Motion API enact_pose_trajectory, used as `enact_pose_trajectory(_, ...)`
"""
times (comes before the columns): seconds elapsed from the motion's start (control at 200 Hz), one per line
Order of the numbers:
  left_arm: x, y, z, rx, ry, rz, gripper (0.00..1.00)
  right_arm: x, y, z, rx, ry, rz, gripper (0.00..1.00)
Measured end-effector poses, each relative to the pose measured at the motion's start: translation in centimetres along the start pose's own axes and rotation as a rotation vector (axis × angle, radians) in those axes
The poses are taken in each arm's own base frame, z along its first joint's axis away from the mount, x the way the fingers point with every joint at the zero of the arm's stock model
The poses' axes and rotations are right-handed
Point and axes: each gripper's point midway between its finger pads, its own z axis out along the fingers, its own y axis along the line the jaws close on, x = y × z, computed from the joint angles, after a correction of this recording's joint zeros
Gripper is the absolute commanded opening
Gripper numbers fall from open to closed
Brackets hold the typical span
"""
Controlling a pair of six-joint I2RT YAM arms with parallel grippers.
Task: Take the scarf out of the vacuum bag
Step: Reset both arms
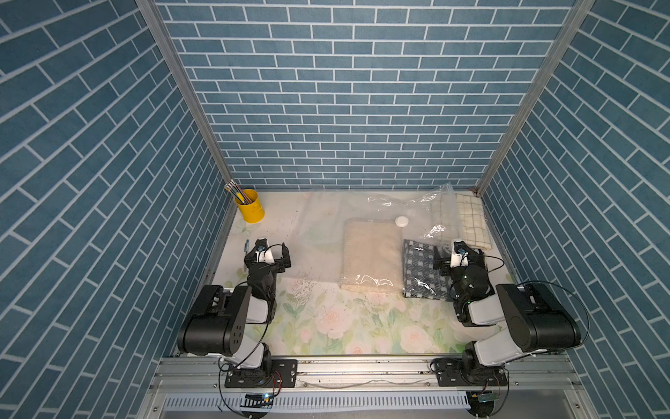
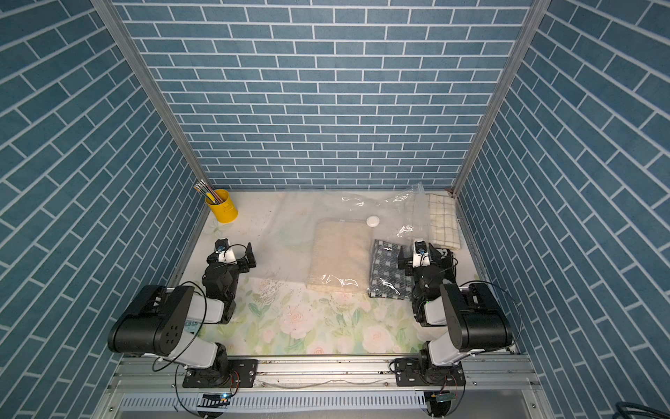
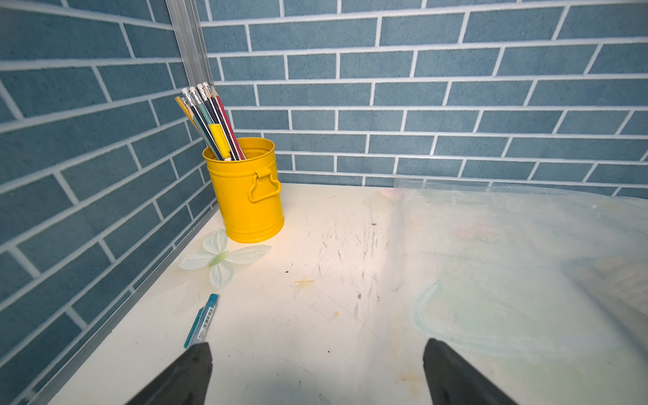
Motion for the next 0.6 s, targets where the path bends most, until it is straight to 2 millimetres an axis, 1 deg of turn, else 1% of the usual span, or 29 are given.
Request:
enact_pose_trajectory(0.22,0.0,0.0,0.0,0.0,0.0,0.0,1.0,0.2,0.0,0.1,-0.002,0.012,0.0,0.99)
enact_pose_trajectory(0.425,0.0,0.0,0.0,0.0,0.0,0.0,1.0,-0.3,-0.7,1.0,-0.003,0.01,0.007,0.99)
enact_pose_trajectory(0.6,0.0,0.0,0.0,0.0,0.0,0.0,1.0,0.2,-0.6,1.1,-0.013,0.028,0.008,0.99)
